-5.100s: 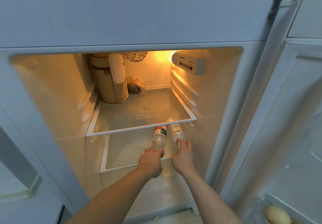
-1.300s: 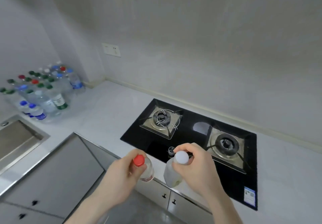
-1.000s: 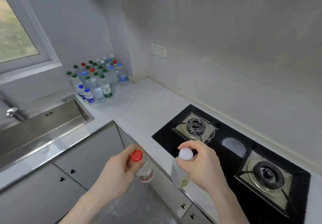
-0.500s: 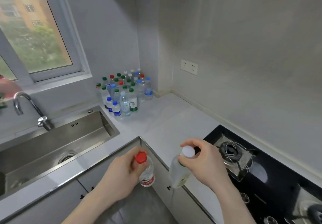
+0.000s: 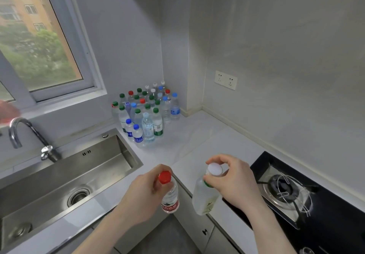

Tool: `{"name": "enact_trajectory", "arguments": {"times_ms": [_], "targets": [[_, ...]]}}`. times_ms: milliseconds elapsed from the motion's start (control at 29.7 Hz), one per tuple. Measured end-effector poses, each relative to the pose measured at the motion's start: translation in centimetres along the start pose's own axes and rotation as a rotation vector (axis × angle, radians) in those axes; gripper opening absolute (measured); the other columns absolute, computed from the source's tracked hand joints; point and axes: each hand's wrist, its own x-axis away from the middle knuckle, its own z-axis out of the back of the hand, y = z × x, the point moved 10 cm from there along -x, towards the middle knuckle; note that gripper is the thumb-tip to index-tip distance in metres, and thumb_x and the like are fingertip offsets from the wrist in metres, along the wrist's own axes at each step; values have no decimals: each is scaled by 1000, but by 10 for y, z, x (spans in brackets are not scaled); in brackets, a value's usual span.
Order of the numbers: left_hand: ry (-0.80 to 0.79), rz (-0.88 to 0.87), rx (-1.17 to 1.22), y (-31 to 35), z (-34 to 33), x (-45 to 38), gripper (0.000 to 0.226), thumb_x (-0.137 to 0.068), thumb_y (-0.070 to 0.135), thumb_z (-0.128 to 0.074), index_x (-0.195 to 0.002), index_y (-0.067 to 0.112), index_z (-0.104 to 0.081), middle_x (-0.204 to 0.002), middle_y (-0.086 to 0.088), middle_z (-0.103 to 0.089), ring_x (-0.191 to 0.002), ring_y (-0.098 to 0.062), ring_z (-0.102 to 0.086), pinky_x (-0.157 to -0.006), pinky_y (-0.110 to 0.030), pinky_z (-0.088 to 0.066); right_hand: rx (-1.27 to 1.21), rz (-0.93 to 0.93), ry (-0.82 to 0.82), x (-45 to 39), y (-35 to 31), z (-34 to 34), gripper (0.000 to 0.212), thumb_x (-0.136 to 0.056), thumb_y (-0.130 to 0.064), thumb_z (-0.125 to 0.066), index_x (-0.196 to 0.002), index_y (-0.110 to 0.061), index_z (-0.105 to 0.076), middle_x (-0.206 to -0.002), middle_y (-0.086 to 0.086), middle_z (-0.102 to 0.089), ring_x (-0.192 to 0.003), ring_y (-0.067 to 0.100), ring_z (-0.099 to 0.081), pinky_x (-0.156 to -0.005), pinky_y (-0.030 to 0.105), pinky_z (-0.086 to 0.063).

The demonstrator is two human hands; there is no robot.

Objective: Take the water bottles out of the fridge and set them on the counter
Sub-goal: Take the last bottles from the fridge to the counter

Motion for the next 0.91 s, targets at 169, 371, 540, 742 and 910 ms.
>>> {"name": "enact_trajectory", "arguments": {"times_ms": [169,371,540,742,910], "targets": [[5,-7,-25,-11,-3,-52,15,-97,38,-62,-105,46,-53,-73,11,-62,-73,-8,-56,-62,-21,-44,-15,-3,-30,-61,7,-10,31,-70,-28,-89,-91,-41,-70,-92,-23,-71,-79,3,-69,-68,23,-54],[23,8,-94,-19,1,-113,14,-98,41,-60,-107,43,-50,-72,10,-60,-70,-11,-55,-62,-21,-43,-2,12,-55,-134,13,-18,32,-69,-26,-89,-90,-41,-69,-92,-20,-72,-76,2,-69,-62,16,-49],[14,5,-155,-21,3,-164,13,-99,41,-58,-108,41,-49,-68,12,-56,-63,-10,-52,-61,-26,-43,2,28,-79,-184,16,-17,31,-70,-26,-86,-90,-43,-70,-93,-23,-72,-78,-1,-68,-64,13,-50],[-21,9,-240,-30,2,-221,12,-102,44,-53,-112,42,-48,-82,16,-61,-69,-6,-55,-62,-23,-40,33,8,-109,-225,24,-22,30,-72,-27,-87,-92,-42,-70,-93,-23,-71,-76,-3,-67,-60,10,-46],[-82,-33,-386,-47,-4,-275,15,-103,50,-48,-114,40,-46,-85,11,-63,-72,-14,-58,-59,-28,-43,53,-23,-84,-260,32,-27,30,-70,-30,-88,-90,-43,-70,-92,-25,-71,-77,-1,-68,-65,17,-49]]}}
